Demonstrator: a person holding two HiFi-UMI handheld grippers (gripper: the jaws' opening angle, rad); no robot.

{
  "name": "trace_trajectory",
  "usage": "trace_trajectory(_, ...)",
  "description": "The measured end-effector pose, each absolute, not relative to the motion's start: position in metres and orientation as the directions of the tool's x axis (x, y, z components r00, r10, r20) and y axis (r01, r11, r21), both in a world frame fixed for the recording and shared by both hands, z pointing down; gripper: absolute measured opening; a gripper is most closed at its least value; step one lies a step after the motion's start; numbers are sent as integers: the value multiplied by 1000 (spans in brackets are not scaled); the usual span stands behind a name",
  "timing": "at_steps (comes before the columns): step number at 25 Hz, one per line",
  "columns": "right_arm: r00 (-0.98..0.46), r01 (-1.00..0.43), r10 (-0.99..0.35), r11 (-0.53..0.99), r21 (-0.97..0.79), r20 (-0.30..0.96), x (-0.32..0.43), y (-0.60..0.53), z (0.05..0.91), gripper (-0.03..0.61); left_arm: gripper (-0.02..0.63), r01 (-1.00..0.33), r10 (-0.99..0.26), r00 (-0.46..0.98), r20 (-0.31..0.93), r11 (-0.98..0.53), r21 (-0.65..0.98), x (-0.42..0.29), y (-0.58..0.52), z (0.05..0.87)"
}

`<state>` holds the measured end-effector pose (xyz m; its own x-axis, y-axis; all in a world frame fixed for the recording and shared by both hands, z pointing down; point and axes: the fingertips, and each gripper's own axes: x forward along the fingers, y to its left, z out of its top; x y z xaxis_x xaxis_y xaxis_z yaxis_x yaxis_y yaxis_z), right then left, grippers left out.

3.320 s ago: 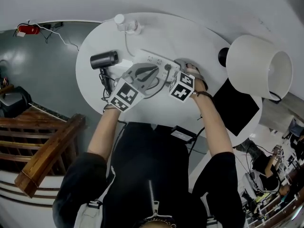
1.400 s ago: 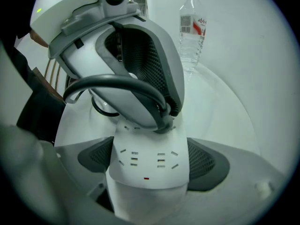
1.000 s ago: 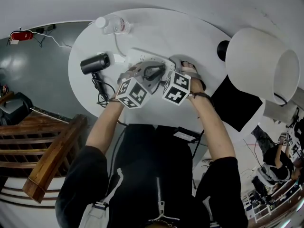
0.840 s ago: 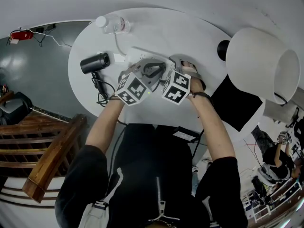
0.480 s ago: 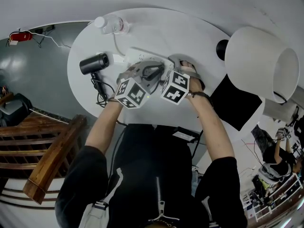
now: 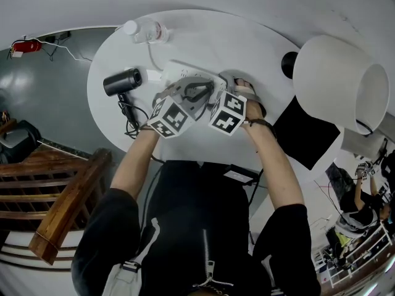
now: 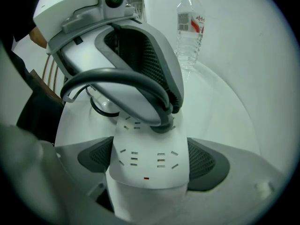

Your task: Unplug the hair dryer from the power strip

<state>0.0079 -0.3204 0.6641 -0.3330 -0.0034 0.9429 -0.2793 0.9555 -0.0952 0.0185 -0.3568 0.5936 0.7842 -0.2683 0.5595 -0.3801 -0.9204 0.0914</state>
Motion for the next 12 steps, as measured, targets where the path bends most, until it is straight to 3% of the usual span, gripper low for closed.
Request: trace_trajectory(12, -322, -280, 0, 955, -95, 947, 7, -320, 665, 459, 52, -378, -304, 781, 545, -926, 25, 17, -352, 592)
